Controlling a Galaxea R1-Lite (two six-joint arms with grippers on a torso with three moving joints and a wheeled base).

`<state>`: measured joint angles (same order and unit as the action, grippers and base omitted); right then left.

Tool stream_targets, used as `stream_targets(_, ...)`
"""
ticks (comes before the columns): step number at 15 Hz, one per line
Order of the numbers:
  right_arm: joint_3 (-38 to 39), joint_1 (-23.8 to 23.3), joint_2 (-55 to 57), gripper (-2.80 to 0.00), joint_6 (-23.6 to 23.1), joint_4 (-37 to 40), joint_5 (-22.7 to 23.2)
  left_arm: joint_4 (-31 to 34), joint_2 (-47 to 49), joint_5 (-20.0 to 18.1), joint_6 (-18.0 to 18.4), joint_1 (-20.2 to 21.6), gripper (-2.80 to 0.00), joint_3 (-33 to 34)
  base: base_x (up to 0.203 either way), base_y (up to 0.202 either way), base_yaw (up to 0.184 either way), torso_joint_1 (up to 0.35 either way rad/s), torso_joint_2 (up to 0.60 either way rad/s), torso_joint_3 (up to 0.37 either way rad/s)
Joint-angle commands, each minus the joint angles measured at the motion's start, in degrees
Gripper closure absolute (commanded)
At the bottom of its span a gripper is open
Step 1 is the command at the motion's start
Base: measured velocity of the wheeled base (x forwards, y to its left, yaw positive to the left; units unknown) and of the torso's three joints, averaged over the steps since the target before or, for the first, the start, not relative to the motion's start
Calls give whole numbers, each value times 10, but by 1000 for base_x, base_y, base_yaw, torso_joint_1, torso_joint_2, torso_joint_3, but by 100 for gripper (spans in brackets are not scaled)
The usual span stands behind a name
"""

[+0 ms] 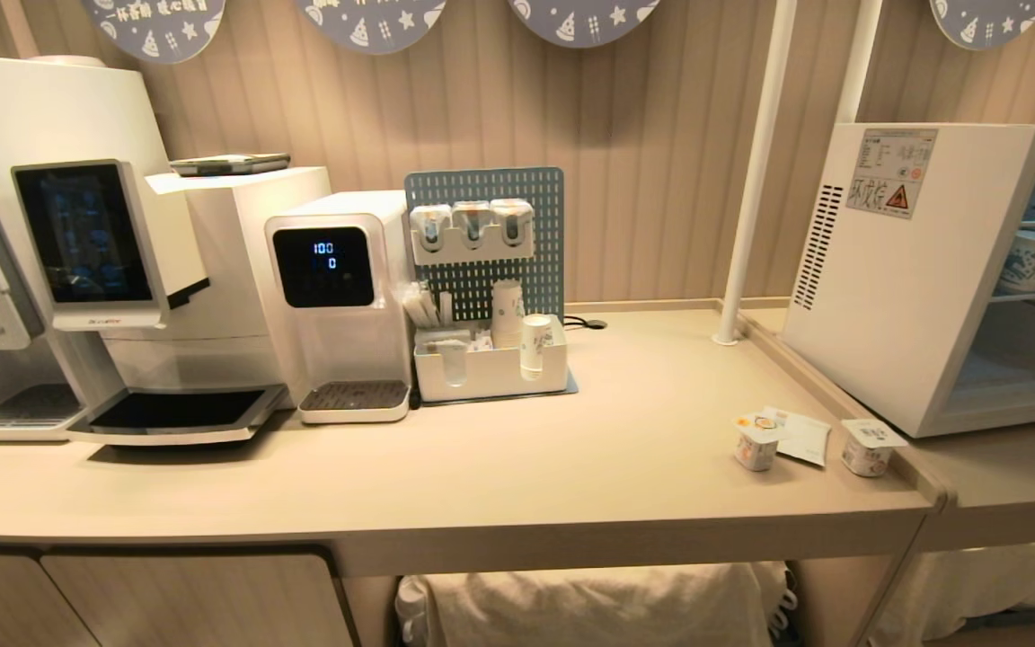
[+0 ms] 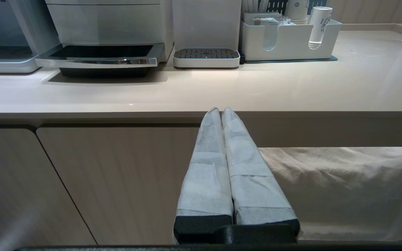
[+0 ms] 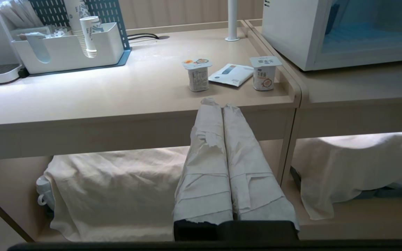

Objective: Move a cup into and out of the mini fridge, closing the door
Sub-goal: Close the freezer door

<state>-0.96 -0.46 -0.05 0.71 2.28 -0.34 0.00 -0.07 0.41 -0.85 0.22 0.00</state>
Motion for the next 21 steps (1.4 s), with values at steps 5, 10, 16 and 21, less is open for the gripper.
stream_targets(5, 0, 0, 1, 0, 0, -1, 0, 0, 1, 0, 0, 0, 0, 1, 0, 0, 0, 0, 0, 0)
stream_targets(10, 0, 0, 1, 0, 0, -1, 0, 0, 1, 0, 0, 0, 0, 1, -158, 0, 1, 3, 2, 0)
stream_targets(16, 0, 0, 1, 0, 0, -1, 0, 1, 1, -1, 2, 0, 0, 1, 0, -37, 1, 0, 1, 1)
stream_targets(21, 0, 0, 1, 0, -1, -1, 0, 1, 1, -1, 2, 0, 0, 1, 0, -192, 1, 3, 5, 1)
